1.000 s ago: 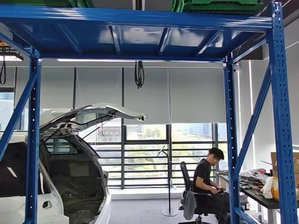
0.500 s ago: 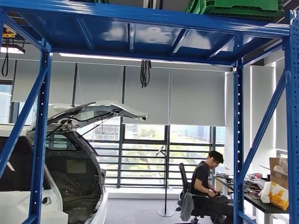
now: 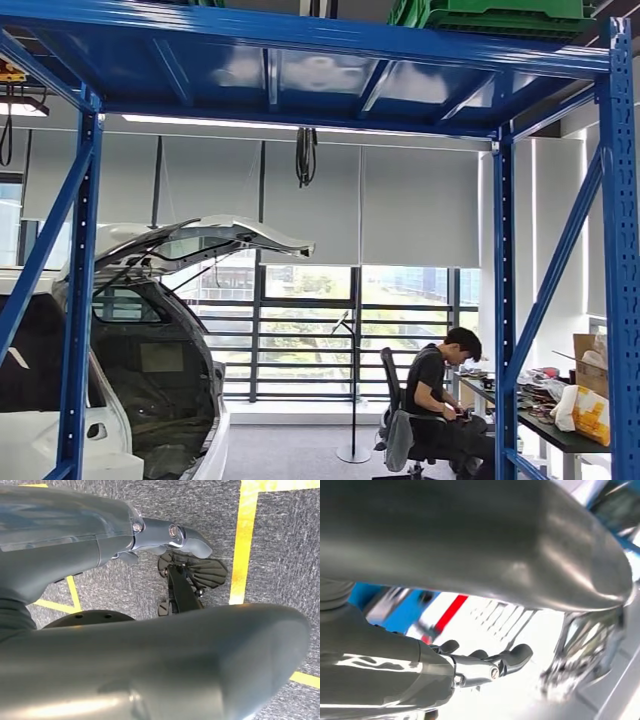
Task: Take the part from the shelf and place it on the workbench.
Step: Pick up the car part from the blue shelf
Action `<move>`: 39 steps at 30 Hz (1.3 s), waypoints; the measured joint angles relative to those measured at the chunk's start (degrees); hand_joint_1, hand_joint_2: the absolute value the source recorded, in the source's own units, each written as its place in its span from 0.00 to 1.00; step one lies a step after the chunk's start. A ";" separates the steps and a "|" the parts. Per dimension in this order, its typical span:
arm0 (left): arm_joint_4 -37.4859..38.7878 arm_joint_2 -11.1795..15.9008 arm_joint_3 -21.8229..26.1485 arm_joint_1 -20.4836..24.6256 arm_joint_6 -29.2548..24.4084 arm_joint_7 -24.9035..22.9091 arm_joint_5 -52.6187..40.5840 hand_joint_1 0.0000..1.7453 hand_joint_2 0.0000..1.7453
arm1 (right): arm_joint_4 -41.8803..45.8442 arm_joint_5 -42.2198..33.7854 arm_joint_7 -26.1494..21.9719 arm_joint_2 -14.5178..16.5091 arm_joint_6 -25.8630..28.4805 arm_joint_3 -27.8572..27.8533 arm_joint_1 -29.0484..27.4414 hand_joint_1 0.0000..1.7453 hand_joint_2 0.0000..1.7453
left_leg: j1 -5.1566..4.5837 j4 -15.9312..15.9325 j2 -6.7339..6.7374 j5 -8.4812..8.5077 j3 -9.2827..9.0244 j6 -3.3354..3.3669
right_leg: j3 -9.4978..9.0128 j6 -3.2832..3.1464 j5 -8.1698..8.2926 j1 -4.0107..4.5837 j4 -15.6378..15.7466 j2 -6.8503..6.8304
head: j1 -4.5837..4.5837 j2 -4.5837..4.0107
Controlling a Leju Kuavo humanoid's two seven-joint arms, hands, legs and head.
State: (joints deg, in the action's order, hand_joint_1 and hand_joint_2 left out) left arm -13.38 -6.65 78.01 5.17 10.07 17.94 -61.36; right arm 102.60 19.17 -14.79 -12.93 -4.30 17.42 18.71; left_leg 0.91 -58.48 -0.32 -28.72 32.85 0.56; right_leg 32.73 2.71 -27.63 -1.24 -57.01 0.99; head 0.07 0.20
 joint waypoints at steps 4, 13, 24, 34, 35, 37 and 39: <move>0.00 -0.15 0.12 -0.02 -0.12 -0.04 -0.01 0.00 0.00 | 0.16 8.85 2.87 0.58 4.09 1.08 -0.01 0.00 0.00 | 0.10 0.01 0.00 0.02 0.01 -0.03 | 0.06 -0.03 -0.02 0.07 -0.12 -0.01 | 0.00 0.00; 0.00 -0.48 0.08 0.01 0.24 -0.09 -1.01 0.00 0.00 | -0.50 28.28 8.62 1.52 10.34 1.93 -0.04 0.00 0.00 | 0.10 0.01 0.00 0.05 0.01 -0.06 | 0.08 -0.04 -0.03 0.06 -0.18 0.00 | 0.00 0.00; 0.00 -0.50 0.08 0.01 0.49 0.21 -1.18 0.00 0.00 | -1.29 28.65 8.78 2.01 9.36 1.99 0.00 0.00 0.00 | 0.11 0.01 0.00 0.04 0.02 -0.06 | 0.10 -0.04 -0.03 0.06 -0.18 0.00 | 0.00 0.00; 0.00 -0.50 0.08 0.01 0.48 0.27 -1.25 0.00 0.00 | -1.73 27.91 8.53 2.21 8.80 1.89 0.02 0.00 0.00 | 0.10 0.01 0.00 0.04 0.03 -0.06 | 0.10 -0.04 -0.03 0.06 -0.18 0.00 | 0.00 0.00; 0.00 -0.50 0.08 0.01 0.47 0.27 -1.28 0.00 0.00 | -1.76 27.89 8.52 2.23 8.79 1.89 0.01 0.00 0.00 | 0.10 0.01 0.00 0.04 0.03 -0.06 | 0.11 -0.04 -0.03 0.06 -0.18 0.00 | 0.00 0.00; 0.00 -0.51 0.07 0.01 0.43 0.27 -1.38 0.00 0.00 | -1.77 27.82 8.48 2.25 8.76 1.85 0.01 0.00 0.00 | 0.10 0.01 0.00 0.04 0.03 -0.06 | 0.11 -0.04 -0.03 0.06 -0.18 0.00 | 0.00 0.00; 0.00 -0.51 0.05 0.01 0.39 0.28 -1.51 0.00 0.00 | -1.77 27.68 8.39 2.27 8.72 1.76 0.00 0.00 0.00 | 0.11 0.01 0.00 0.04 0.03 -0.06 | 0.11 -0.04 -0.03 0.06 -0.18 0.00 | 0.00 0.00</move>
State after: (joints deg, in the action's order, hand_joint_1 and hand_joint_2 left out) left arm -13.38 -7.16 78.07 5.18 10.46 18.22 -62.87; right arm 100.83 46.85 -6.40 -10.66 4.43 19.18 18.71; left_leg 1.01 -58.47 -0.32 -28.67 32.88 0.49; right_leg 32.84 2.67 -27.66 -1.18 -57.19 0.99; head 0.07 0.20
